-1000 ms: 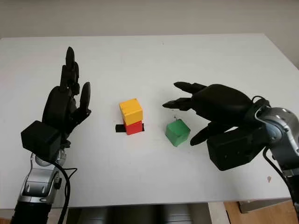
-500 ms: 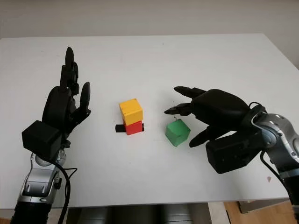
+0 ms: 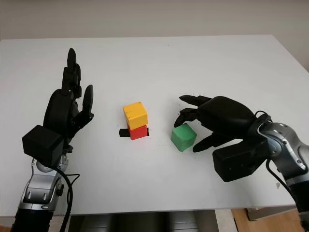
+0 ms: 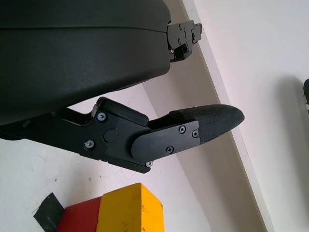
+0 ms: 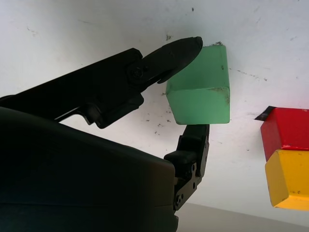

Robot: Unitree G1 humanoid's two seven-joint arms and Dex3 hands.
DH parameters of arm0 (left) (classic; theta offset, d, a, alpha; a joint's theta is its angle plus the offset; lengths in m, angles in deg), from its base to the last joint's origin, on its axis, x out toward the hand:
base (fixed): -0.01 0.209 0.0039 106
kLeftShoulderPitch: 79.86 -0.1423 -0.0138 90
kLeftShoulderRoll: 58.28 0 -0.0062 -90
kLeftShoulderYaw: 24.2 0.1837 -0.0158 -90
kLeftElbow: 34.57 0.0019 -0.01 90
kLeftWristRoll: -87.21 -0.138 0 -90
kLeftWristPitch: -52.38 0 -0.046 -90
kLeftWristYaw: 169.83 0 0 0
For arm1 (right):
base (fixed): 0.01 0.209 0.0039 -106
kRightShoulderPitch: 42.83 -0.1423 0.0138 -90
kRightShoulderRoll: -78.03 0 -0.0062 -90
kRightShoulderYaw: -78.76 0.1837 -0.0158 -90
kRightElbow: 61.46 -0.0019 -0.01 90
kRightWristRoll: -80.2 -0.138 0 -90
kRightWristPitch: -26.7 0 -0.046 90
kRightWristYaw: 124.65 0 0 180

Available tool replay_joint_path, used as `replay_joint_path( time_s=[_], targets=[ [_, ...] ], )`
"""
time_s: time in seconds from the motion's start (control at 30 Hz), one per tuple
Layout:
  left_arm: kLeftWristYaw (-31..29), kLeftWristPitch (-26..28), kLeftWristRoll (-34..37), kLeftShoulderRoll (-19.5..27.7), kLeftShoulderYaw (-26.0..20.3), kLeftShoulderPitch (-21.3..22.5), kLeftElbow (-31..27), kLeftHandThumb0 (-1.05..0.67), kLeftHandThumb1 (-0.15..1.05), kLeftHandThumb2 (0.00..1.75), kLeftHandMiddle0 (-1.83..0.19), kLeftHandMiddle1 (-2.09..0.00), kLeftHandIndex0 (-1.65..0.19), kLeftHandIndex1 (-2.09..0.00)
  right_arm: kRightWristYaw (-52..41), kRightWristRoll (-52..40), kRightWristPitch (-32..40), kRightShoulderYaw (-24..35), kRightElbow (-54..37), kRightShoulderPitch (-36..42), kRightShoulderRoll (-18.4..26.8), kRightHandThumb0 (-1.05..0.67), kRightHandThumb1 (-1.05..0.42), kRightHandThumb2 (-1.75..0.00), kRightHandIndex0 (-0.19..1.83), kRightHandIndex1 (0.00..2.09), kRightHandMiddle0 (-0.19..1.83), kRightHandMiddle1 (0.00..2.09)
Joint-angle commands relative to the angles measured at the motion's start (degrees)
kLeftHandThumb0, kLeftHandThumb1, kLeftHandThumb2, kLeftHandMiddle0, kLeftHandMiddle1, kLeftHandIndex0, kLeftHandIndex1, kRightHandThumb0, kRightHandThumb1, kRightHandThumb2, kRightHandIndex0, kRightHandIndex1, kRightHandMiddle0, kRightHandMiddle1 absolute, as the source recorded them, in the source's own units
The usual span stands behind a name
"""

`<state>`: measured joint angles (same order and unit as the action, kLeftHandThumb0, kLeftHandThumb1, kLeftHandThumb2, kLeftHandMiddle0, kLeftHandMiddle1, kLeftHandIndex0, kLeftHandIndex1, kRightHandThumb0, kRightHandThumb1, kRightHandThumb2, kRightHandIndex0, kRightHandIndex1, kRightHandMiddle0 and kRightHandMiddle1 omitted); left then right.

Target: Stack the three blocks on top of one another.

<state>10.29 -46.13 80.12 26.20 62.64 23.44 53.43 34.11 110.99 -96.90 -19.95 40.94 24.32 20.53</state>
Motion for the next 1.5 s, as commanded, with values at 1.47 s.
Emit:
replay_joint_path(
  time_s=[1.47],
  targets=[
    [0.3,0.2,-0.1,-0.2,0.0,0.2,-0.9,-0.77,1.05,0.70,0.19,-0.03,0.19,0.00,-25.8,-20.7,25.9,-1.4,7.7,-36.8,-8.9,-0.47,-0.92,-0.05,0.39,0.09,0.50,1.25]
  ],
)
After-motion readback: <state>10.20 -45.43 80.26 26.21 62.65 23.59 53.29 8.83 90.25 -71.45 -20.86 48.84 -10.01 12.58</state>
